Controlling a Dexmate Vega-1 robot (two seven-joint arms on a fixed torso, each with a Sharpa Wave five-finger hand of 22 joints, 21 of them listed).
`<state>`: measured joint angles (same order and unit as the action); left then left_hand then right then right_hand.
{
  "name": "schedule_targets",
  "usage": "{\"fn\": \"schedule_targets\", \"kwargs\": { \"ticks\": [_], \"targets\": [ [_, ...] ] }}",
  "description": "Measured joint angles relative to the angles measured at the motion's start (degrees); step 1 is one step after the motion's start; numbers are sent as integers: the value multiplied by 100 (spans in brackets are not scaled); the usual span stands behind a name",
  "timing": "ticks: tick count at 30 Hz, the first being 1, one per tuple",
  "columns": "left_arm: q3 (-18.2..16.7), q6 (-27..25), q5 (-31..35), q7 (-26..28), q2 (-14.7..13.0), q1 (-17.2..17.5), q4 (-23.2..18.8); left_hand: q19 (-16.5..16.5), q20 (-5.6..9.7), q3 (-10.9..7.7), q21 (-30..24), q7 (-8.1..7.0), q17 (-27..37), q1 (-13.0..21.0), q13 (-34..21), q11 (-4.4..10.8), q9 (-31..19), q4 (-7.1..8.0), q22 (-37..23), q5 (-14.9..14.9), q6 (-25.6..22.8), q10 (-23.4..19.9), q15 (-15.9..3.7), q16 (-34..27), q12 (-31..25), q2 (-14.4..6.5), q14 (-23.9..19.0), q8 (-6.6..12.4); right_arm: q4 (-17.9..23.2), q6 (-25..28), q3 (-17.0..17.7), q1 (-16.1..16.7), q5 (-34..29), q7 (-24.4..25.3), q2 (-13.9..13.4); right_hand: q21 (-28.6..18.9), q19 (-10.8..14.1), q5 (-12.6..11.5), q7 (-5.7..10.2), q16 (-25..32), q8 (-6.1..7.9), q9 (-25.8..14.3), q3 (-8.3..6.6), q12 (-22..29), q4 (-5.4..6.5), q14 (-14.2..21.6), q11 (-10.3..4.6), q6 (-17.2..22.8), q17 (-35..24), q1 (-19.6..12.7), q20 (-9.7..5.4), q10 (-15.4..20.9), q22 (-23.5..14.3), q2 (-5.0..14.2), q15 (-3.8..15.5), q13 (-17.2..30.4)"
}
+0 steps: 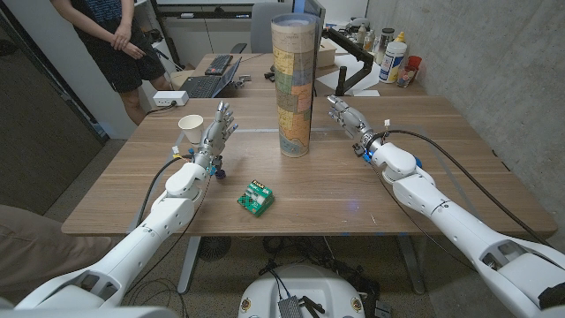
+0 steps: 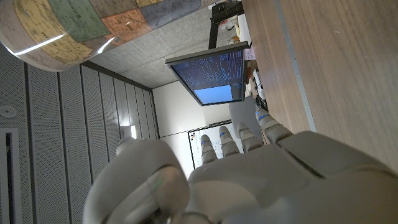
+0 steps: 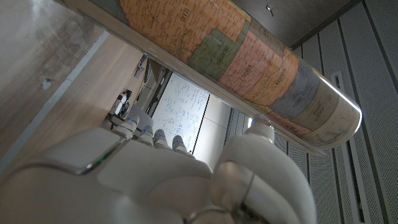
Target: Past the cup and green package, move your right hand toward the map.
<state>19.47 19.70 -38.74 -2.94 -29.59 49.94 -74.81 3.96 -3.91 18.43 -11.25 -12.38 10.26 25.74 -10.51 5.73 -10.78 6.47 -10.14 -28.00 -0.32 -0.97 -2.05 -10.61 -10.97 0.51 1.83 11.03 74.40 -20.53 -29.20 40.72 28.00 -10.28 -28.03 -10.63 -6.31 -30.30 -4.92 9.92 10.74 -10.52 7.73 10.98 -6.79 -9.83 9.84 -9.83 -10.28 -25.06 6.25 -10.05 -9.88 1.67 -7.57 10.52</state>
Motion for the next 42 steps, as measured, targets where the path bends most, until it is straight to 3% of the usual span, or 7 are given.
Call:
{"fn": "schedule_targets", "kwargs": {
  "ticks": [42],
  "targets": [
    [-20,67,-56,-94,42,-10,116,0,0,0,0,0,0,0,0,0,0,0,-1,0,1,0,29,0,0,0,29,0,-254,-57,-184,-267,-51,-168,277,0,-92,0,0,27,0,0,89,33,89,0,-2,0,2,126,31,1,-14,-4,1,0]
  ]
}}
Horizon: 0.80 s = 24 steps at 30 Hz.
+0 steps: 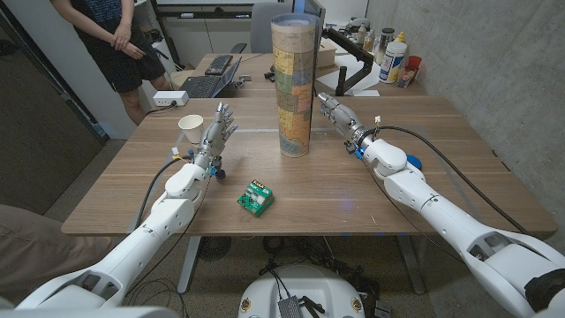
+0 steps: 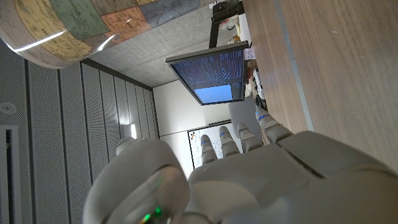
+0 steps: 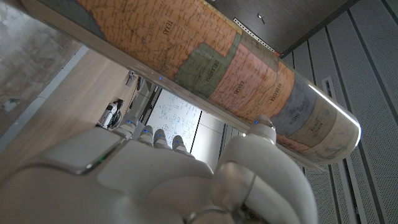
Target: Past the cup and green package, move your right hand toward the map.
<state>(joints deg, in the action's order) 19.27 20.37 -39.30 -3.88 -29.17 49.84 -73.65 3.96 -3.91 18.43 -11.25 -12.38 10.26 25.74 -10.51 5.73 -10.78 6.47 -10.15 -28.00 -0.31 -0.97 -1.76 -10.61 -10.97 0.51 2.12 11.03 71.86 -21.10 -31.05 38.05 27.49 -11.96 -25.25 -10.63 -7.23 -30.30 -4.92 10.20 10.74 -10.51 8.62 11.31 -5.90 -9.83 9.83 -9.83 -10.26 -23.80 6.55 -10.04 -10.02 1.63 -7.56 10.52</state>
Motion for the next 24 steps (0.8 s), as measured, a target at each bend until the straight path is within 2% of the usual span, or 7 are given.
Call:
{"fn": "schedule_targets", "kwargs": {
  "ticks": [4,8,15,24],
  "targets": [
    [-5,21,-12,-16,9,-1,16,0,0,0,0,0,0,0,0,0,0,0,0,0,0,0,0,0,0,0,0,0,-40,0,-11,-10,32,-21,44,0,0,0,3,0,35,0,96,23,96,0,-31,1,0,216,0,24,0,83,0,0],
    [-10,26,-19,-21,10,-1,24,0,0,0,0,0,0,0,0,0,0,0,0,0,0,0,0,0,0,0,0,0,-66,0,-13,-11,87,-48,73,0,0,44,74,43,35,0,148,44,261,0,-97,-10,-17,429,0,12,0,194,43,0],
    [-25,39,-36,-33,7,12,38,0,0,0,0,0,0,0,0,0,0,0,0,0,0,0,0,0,0,0,0,0,-125,0,-19,-12,157,-100,150,0,-21,67,105,43,35,0,190,44,399,-9,-159,0,-29,637,-21,11,1,268,96,0],
    [-52,57,-56,-42,-9,38,44,0,0,0,0,0,0,0,0,0,0,0,0,0,0,0,0,0,0,0,0,0,-175,2,-44,-33,193,-144,224,0,-21,128,156,43,35,0,235,88,490,0,-186,-10,-29,773,-21,21,1,328,105,0]
  ]
}}
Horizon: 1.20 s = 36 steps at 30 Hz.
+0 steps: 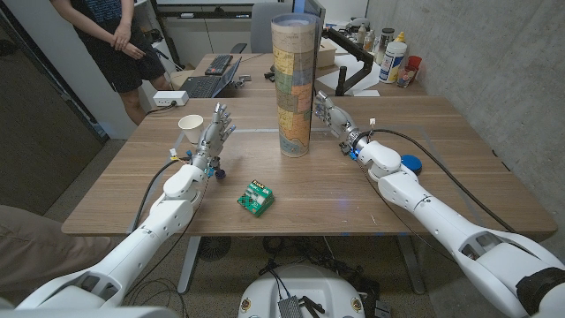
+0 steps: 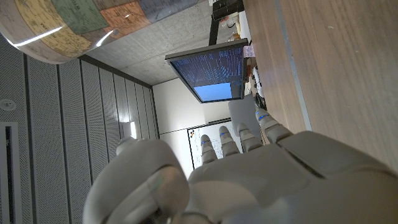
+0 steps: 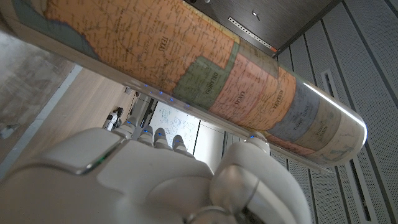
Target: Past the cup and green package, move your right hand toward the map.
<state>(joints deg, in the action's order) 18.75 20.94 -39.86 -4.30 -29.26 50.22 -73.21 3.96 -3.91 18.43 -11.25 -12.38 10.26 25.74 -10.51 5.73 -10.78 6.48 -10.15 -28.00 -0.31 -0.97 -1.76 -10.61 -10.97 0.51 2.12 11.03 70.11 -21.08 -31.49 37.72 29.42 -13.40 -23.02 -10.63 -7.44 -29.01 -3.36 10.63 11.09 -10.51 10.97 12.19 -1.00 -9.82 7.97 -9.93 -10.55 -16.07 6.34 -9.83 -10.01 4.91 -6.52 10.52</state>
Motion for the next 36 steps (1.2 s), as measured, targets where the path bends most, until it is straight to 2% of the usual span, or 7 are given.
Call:
{"fn": "schedule_targets", "kwargs": {
  "ticks": [21,31,36],
  "targets": [
    [-51,40,-43,-17,-26,63,-7,0,0,0,0,0,0,0,0,0,0,0,0,0,0,0,0,0,0,0,0,0,-9,69,-62,-58,30,-65,86,0,0,66,9,0,0,0,66,0,156,0,-61,10,1,232,0,-1,1,52,-1,0],
    [-58,47,-55,-18,-29,74,-16,0,0,0,0,0,0,0,0,0,0,0,-13,0,0,0,-29,0,0,0,29,0,-48,90,-82,-91,56,-122,123,0,43,66,9,0,0,0,87,0,182,0,-60,10,16,305,-42,-1,1,81,-1,0],
    [-59,47,-55,-17,-28,81,-25,0,0,0,0,0,0,0,0,0,0,0,-13,0,0,0,-29,0,0,0,29,0,-50,92,-84,-94,69,-154,125,0,43,78,9,0,0,0,83,0,186,0,-60,10,16,316,-42,-1,1,92,62,0]
  ]
}}
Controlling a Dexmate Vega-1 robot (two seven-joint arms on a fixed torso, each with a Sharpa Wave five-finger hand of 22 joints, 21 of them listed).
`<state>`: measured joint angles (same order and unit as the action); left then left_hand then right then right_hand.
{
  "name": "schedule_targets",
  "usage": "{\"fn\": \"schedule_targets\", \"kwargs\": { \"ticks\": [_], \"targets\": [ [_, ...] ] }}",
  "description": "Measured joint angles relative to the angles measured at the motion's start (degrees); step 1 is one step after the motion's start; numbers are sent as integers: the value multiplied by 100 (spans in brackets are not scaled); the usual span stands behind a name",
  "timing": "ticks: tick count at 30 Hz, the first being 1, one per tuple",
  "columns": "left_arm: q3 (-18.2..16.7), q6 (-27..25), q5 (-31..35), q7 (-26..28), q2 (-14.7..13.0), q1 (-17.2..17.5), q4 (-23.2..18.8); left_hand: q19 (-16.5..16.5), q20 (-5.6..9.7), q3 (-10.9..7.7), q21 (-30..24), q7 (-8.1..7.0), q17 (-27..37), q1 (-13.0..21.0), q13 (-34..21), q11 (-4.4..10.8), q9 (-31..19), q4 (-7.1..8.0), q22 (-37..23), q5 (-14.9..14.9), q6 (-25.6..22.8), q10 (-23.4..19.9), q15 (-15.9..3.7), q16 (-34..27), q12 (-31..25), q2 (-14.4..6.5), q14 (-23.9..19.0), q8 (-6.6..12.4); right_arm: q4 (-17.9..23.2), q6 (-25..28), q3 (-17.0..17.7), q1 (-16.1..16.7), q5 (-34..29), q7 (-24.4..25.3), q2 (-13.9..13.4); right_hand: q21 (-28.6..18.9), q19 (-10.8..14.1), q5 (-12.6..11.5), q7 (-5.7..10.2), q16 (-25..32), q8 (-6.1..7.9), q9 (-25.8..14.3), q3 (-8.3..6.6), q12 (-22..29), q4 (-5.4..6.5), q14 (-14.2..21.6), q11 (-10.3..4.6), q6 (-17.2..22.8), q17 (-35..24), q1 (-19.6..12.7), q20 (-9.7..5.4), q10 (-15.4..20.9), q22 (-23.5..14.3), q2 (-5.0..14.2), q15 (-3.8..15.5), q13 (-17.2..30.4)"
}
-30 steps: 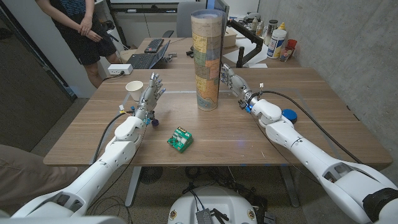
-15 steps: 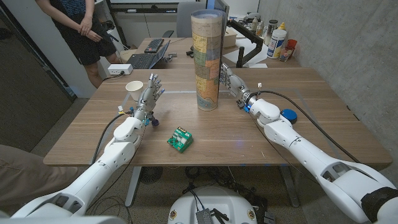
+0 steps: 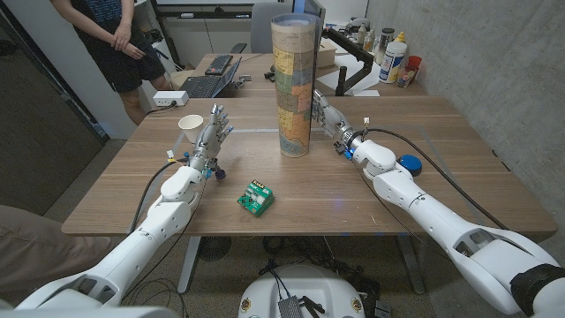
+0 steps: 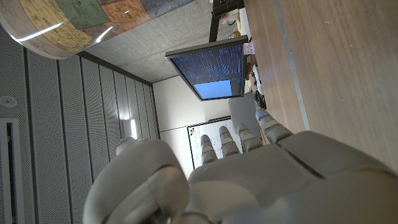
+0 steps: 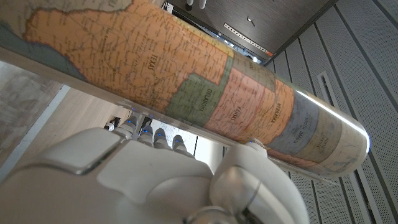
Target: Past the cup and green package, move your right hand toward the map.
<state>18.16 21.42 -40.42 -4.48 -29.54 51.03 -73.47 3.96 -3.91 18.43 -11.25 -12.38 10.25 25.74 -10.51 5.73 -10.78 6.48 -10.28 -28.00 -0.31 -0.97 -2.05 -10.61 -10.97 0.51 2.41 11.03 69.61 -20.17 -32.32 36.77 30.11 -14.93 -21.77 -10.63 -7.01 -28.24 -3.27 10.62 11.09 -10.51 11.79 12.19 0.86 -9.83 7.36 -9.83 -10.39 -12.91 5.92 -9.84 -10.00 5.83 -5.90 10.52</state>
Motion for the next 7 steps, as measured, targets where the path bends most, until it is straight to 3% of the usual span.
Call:
{"fn": "schedule_targets", "kwargs": {
  "ticks": [7],
  "targets": [
    [-2,3,2,37,2,28,-36,0,0,0,0,0,0,0,0,0,0,0,0,0,0,0,0,0,0,0,0,0,3,1,-2,0,16,-35,-8,0,1,33,0,0,0,0,11,0,37,0,0,0,0,53,-1,0,0,6,0,0]
  ]
}}
